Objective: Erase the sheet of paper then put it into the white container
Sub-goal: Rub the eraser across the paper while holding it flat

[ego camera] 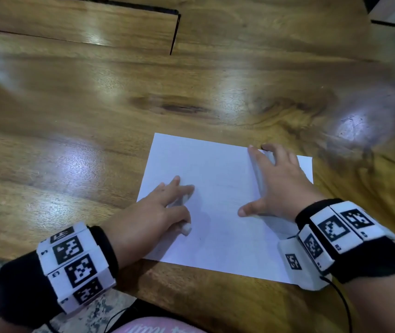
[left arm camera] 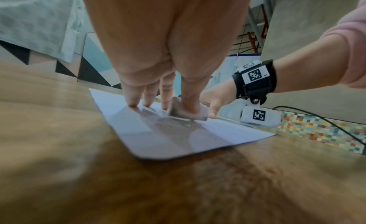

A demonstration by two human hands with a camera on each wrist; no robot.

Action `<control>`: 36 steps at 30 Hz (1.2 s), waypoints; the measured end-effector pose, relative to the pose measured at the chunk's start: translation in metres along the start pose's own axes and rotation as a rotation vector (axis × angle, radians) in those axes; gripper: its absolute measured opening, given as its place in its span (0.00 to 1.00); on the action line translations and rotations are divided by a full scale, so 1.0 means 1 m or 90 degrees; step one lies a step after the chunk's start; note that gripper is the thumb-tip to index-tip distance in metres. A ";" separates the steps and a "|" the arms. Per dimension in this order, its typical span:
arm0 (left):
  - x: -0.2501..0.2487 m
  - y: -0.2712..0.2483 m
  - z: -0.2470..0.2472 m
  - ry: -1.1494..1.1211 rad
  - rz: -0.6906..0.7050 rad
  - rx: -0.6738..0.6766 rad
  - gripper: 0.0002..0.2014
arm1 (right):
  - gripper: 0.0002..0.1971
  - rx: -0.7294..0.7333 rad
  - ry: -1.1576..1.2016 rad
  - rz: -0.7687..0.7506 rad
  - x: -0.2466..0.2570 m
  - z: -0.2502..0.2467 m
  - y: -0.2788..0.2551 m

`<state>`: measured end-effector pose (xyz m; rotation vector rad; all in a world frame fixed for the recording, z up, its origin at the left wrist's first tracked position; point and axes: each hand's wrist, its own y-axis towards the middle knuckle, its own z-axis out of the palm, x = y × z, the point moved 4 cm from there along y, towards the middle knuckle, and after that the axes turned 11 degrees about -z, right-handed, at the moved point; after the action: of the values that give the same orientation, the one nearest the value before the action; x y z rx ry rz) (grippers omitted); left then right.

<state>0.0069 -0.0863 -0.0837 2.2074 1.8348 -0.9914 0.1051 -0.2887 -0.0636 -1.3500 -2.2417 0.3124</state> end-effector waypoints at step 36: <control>-0.022 0.066 -0.043 0.048 -0.026 0.040 0.04 | 0.61 0.015 0.018 -0.095 0.039 0.031 -0.006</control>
<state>0.0833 -0.1023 -0.0597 2.2811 1.9143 -0.9991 0.0692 -0.2553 -0.0757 -1.1596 -2.2928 0.2638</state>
